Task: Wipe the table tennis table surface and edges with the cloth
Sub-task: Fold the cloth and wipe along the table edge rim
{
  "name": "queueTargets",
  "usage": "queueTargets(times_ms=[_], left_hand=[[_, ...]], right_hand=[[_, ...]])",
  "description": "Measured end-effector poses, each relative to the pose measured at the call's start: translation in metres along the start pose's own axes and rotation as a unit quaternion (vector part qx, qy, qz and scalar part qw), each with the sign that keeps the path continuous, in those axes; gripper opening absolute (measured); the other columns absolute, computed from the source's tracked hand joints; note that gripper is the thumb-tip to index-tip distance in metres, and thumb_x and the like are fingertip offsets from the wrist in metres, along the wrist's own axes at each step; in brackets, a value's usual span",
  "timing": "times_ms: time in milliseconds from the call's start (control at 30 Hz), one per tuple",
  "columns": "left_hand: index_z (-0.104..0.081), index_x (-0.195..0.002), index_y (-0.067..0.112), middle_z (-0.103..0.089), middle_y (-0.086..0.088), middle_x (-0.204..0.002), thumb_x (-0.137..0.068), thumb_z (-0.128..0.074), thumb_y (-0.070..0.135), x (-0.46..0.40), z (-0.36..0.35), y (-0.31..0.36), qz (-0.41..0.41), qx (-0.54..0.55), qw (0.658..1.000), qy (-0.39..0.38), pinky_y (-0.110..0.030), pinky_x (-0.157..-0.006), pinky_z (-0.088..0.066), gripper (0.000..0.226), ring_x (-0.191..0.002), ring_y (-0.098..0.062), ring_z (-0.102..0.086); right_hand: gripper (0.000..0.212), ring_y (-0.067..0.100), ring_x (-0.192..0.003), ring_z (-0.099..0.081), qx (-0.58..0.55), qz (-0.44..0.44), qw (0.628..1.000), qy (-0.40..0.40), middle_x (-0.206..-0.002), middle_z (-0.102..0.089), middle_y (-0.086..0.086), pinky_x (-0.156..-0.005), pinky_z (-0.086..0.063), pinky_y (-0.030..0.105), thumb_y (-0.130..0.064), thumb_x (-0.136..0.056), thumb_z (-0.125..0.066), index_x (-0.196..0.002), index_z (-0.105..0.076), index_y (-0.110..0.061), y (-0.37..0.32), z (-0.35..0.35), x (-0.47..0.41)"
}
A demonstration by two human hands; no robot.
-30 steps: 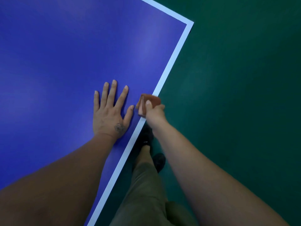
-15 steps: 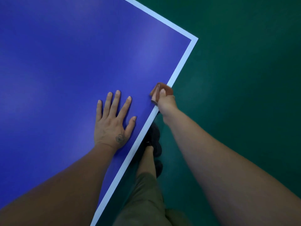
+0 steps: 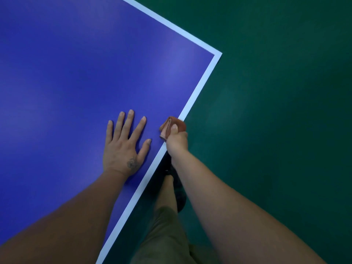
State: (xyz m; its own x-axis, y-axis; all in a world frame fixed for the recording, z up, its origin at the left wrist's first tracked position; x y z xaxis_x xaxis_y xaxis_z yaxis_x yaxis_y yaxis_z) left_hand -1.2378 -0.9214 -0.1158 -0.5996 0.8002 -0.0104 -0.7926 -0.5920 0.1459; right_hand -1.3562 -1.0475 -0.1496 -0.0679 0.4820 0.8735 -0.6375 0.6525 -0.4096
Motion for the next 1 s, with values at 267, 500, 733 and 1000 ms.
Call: queueTargets(times_ms=[267, 500, 733, 1000], left_hand=[[-0.044, -0.164, 0.022, -0.032, -0.008, -0.175, -0.106, -0.049, 0.053, -0.016, 0.01, 0.006, 0.04, 0.052, 0.997, 0.042, -0.059, -0.132, -0.017, 0.066, -0.165, -0.031, -0.02], [-0.038, -0.166, 0.019, -0.03, -0.009, -0.175, -0.11, -0.047, 0.048, -0.109, 0.019, 0.046, 0.095, 0.1, 0.988, 0.062, -0.055, -0.134, -0.013, 0.064, -0.166, -0.03, -0.017], [-0.021, -0.171, 0.026, -0.02, -0.01, -0.178, -0.111, -0.04, 0.054, -0.203, 0.01, 0.068, 0.149, 0.089, 0.984, 0.037, -0.054, -0.135, -0.008, 0.069, -0.167, -0.032, -0.01], [-0.011, -0.171, 0.007, -0.008, -0.021, -0.178, -0.108, -0.033, 0.058, -0.262, -0.009, 0.092, 0.188, 0.025, 0.982, 0.011, -0.056, -0.134, -0.001, 0.084, -0.167, -0.037, -0.003]], right_hand=[[0.056, 0.033, -0.131, -0.057, -0.013, 0.003, 1.0, -0.003, -0.147, -0.055, 0.016, -0.111, -0.043, 0.042, -0.044, -0.112, -0.037, -0.15, -0.04, -0.002, -0.061, 0.026, -0.03], [0.057, 0.032, -0.129, -0.057, -0.029, 0.04, 0.999, 0.018, -0.143, -0.058, 0.015, -0.112, -0.044, 0.04, -0.046, -0.112, -0.035, -0.147, -0.049, -0.003, -0.143, 0.063, -0.079], [0.053, 0.033, -0.127, -0.061, -0.007, 0.034, 0.998, 0.046, -0.143, -0.06, 0.019, -0.102, -0.046, 0.036, -0.042, -0.112, -0.039, -0.145, -0.05, -0.001, -0.137, 0.062, -0.081], [0.047, 0.033, -0.124, -0.061, 0.021, 0.033, 0.999, 0.024, -0.138, -0.062, 0.018, -0.097, -0.045, 0.036, -0.043, -0.111, -0.038, -0.134, -0.048, -0.003, -0.09, 0.043, -0.07]])
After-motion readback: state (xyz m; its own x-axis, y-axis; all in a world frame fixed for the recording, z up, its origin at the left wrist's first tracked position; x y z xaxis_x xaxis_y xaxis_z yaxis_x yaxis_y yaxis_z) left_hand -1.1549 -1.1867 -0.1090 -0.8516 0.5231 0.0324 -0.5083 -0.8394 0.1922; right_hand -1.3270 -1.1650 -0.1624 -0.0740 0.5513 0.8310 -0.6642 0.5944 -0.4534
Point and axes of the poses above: each hand's wrist, its own x-axis away from the middle knuckle, its own z-axis out of the back of the hand, y = z × x, the point moved 8 cm from there along -x, towards the middle knuckle
